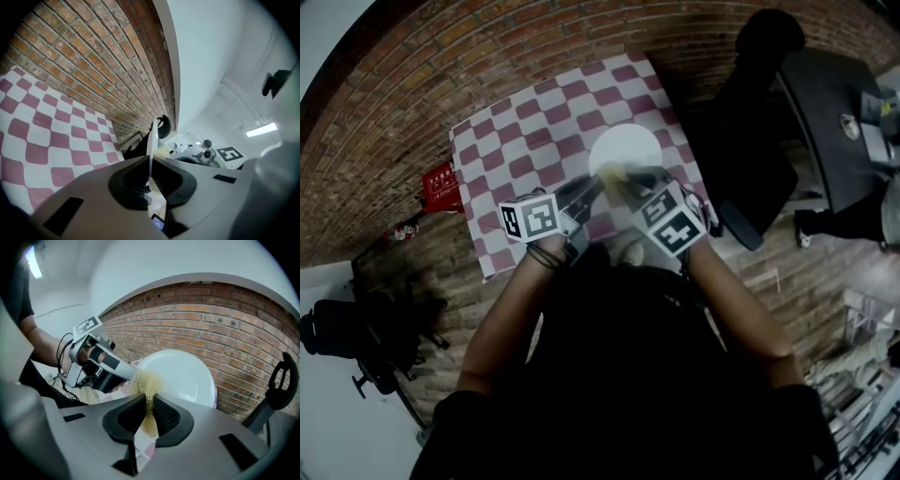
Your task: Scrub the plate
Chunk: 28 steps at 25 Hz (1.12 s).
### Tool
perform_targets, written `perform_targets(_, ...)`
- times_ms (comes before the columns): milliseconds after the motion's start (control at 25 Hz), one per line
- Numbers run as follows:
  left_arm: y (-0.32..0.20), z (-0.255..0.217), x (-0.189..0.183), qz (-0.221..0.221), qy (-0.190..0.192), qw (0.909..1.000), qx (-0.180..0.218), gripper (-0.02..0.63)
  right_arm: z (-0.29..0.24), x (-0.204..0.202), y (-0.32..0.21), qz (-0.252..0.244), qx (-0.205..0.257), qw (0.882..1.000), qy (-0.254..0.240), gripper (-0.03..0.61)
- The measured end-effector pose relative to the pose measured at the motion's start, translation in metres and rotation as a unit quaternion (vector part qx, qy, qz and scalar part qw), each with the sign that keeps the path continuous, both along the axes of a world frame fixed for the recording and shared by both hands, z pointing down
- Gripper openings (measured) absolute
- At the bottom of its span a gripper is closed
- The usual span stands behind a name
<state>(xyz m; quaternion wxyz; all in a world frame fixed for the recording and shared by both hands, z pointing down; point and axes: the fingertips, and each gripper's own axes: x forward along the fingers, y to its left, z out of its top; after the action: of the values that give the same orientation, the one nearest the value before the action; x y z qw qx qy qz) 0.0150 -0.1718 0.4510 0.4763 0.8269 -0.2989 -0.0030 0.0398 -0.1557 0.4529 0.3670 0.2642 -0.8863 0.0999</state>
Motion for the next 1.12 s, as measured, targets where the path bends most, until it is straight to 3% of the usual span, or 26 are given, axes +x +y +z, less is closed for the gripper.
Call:
perform_targets(120, -0.006, -0.003, -0.012, -0.019, -0.004, 0.9998, 0.005, 0.021, 0.018, 0.013, 0.008, 0.0, -0.028, 1.0, 0.006, 0.044)
perform_targets(240, -0.002, -0.001, -0.014, -0.01, -0.01, 0.9999, 0.004, 0.021, 0.029, 0.038, -0.002, 0.029, -0.05, 0.998, 0.008, 0.046)
perform_targets(520, 0.02, 0.011, -0.003, 0.017, -0.003, 0.9997, -0.019, 0.023, 0.024, 0.078, -0.044, 0.082, -0.037, 0.996, 0.027, 0.044)
perform_targets(720, 0.031, 0.025, 0.009, 0.037, -0.024, 0.9985, -0.032, 0.026, -0.004, 0.054, -0.054, 0.067, 0.004, 0.998, 0.017, 0.044)
perform_targets(840, 0.029, 0.02, 0.013, 0.038, -0.017, 0.9987, -0.031, 0.026, -0.016, 0.026, -0.044, 0.036, 0.015, 0.999, 0.011, 0.044)
perform_targets(960, 0.021, 0.008, 0.01, 0.025, 0.007, 0.9994, -0.023, 0.025, -0.014, 0.004, -0.019, 0.0, 0.002, 1.0, 0.003, 0.044)
perform_targets(1120, 0.012, 0.007, -0.005, 0.014, -0.005, 0.9998, -0.014, 0.023, 0.01, 0.0, 0.002, -0.02, -0.029, 0.999, 0.005, 0.044)
